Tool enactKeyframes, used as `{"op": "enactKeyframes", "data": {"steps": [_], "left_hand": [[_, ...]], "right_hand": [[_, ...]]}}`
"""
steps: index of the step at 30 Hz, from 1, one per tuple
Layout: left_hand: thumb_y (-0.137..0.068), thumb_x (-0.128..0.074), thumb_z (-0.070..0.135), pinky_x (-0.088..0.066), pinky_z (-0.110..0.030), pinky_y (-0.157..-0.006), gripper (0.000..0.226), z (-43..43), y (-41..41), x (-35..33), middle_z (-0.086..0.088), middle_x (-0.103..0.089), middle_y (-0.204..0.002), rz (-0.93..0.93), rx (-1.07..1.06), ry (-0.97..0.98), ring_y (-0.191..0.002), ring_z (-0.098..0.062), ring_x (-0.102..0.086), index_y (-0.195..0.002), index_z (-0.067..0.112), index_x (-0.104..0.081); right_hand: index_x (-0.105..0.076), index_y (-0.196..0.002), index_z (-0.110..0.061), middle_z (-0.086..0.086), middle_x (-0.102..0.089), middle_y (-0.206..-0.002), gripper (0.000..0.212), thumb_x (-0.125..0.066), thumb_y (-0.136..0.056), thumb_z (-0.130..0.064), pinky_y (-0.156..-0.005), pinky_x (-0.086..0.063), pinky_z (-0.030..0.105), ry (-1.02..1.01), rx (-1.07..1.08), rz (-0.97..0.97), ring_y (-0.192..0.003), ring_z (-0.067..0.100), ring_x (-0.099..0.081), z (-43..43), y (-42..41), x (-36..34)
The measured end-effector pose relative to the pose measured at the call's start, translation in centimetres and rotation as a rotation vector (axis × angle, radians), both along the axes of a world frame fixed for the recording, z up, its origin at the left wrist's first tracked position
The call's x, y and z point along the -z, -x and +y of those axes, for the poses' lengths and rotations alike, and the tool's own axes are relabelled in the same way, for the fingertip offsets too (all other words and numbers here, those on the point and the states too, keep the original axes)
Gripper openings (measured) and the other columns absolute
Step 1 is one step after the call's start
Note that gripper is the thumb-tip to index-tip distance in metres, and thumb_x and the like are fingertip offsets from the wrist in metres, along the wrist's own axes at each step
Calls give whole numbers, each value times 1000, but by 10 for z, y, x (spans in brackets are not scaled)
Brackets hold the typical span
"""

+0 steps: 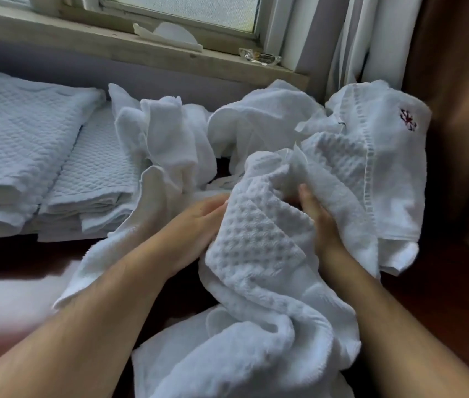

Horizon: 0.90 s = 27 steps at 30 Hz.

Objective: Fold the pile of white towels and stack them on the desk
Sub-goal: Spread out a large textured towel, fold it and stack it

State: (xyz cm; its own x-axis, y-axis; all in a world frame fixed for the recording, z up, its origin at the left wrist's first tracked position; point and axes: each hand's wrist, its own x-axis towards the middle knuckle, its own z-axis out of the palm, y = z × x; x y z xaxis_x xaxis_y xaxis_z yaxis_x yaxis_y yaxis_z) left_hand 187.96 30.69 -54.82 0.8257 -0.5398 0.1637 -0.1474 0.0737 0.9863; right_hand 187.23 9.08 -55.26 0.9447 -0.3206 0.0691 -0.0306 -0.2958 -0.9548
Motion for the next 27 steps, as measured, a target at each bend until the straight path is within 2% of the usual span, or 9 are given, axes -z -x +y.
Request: {"op": "enactKeyframes", "data": {"steps": [2,4,9,13,16,18,21,23,27], "left_hand": [[-92,-56,44,-56,-24,-80,20,-1,-3,4,11,-77,-102,-36,-44,-51,-97,-7,-72,-98,45,-75],[-85,-61,41,-59,-32,-81,16,-1,-10,8,9,-77,-94,-59,-109,-109,-89,-9,-73,-91,41,-76],[-78,-64,40,-58,-34,-77,14,-8,-30,13,-1,-76,-87,-32,-203,-116,-77,-12,-66,-86,34,-75],[-75,-61,37,-47,-17,-57,18,-18,-46,15,16,-59,-60,-38,-265,-182,-58,0,-50,-72,20,-64],[-91,-64,18,-50,-26,-71,18,-21,-51,16,8,-64,-74,-22,-265,-195,-72,-11,-58,-73,20,-64],[-97,-60,8,-52,-18,-69,25,-18,-46,12,15,-71,-75,-32,-275,-197,-73,-3,-66,-79,23,-66],[-82,-73,31,-53,-13,-62,5,-8,-22,1,14,-77,-84,85,-260,-95,-76,1,-72,-84,33,-76],[-73,-74,44,-58,-22,-66,19,0,-6,-7,4,-78,-96,201,-252,40,-87,-11,-75,-91,38,-78],[-101,-59,33,-60,-42,-82,24,8,21,-44,-10,-75,-111,273,-278,247,-102,-29,-73,-119,19,-69]], "right_hand": [[-78,-82,-28,-4,-78,-89,50,-42,-100,-58,-86,-55,37,6,17,19,-90,12,-72,-3,-23,0],[-80,-81,-32,-5,-78,-90,50,-44,-92,-64,-93,-54,40,-14,-8,24,-92,13,-73,-3,-43,-2],[-82,-81,-34,-2,-79,-89,44,-49,-90,-62,-70,-58,25,-236,-90,-22,-84,11,-76,1,-83,3],[-79,-108,-19,10,-75,-114,57,-48,-91,-63,-104,-50,47,-313,-133,-3,-112,26,-70,-2,-103,-1],[-74,-119,-16,10,-73,-121,61,-45,-95,-63,-110,-46,50,-298,-160,48,-118,27,-67,-4,-100,-6],[-73,-120,-17,9,-73,-121,60,-40,-99,-62,-111,-45,49,-300,-169,62,-118,27,-66,1,-82,-13],[-74,-118,-25,-2,-75,-117,59,-40,-95,-68,-109,-48,45,-268,-174,18,-116,19,-67,11,-34,-23],[-76,-115,-29,-2,-75,-117,59,-45,-91,-73,-102,-54,45,-287,-193,5,-113,21,-69,12,-1,-28],[-78,-115,-20,13,-74,-118,57,-54,-91,-67,-92,-58,42,-601,-414,198,-108,28,-72,17,56,-43]]}}
